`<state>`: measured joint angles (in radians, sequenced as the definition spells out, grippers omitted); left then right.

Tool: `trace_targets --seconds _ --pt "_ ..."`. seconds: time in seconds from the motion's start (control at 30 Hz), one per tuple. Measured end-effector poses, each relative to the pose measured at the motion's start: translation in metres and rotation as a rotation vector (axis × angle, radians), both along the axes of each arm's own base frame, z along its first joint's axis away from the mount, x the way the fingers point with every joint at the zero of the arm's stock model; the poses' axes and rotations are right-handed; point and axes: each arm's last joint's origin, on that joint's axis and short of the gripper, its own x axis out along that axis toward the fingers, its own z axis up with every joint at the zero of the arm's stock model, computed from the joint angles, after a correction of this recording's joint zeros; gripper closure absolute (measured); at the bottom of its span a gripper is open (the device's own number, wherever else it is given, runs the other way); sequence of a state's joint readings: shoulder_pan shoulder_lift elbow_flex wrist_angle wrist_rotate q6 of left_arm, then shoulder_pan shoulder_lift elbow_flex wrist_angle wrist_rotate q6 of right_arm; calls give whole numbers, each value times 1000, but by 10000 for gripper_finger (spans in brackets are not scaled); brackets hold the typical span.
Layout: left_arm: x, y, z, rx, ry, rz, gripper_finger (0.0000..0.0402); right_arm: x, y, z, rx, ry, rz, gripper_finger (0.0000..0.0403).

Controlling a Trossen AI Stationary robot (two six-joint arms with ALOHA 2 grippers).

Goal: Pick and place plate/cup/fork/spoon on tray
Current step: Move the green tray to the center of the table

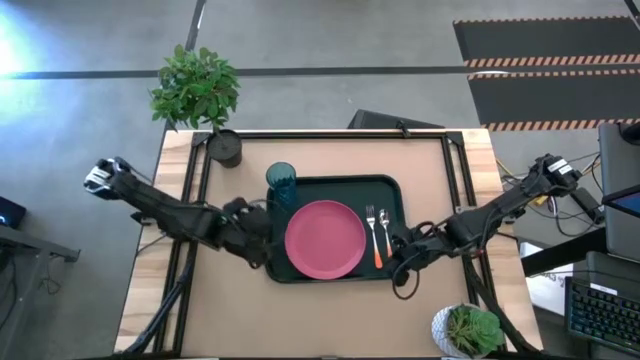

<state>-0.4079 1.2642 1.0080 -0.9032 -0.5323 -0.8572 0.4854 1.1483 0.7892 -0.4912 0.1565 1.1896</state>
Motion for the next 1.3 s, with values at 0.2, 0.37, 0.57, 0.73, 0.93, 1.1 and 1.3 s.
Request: trace_targets --seconds 0.2,0.37,0.57,0.73,0.93,1.1,1.3 --pt "-17 10 17 54 -69 36 402 -10 -2 -23 29 95 -33 394" --pt "-22 12 20 73 -75 45 402 -14 -4 -31 22 120 -61 394" --pt "-24 13 20 81 -62 45 402 -19 -7 -41 25 150 -93 394" --pt "-24 13 20 81 -62 46 402 -21 -7 -44 23 160 -98 394" --pt "-24 13 20 82 -63 46 402 -23 -7 -49 18 176 -103 394" --pt "-24 13 20 82 -63 47 402 -20 1 -63 7 231 -89 394" --pt "-24 13 20 82 -64 47 402 -7 24 -86 53 228 -21 394"
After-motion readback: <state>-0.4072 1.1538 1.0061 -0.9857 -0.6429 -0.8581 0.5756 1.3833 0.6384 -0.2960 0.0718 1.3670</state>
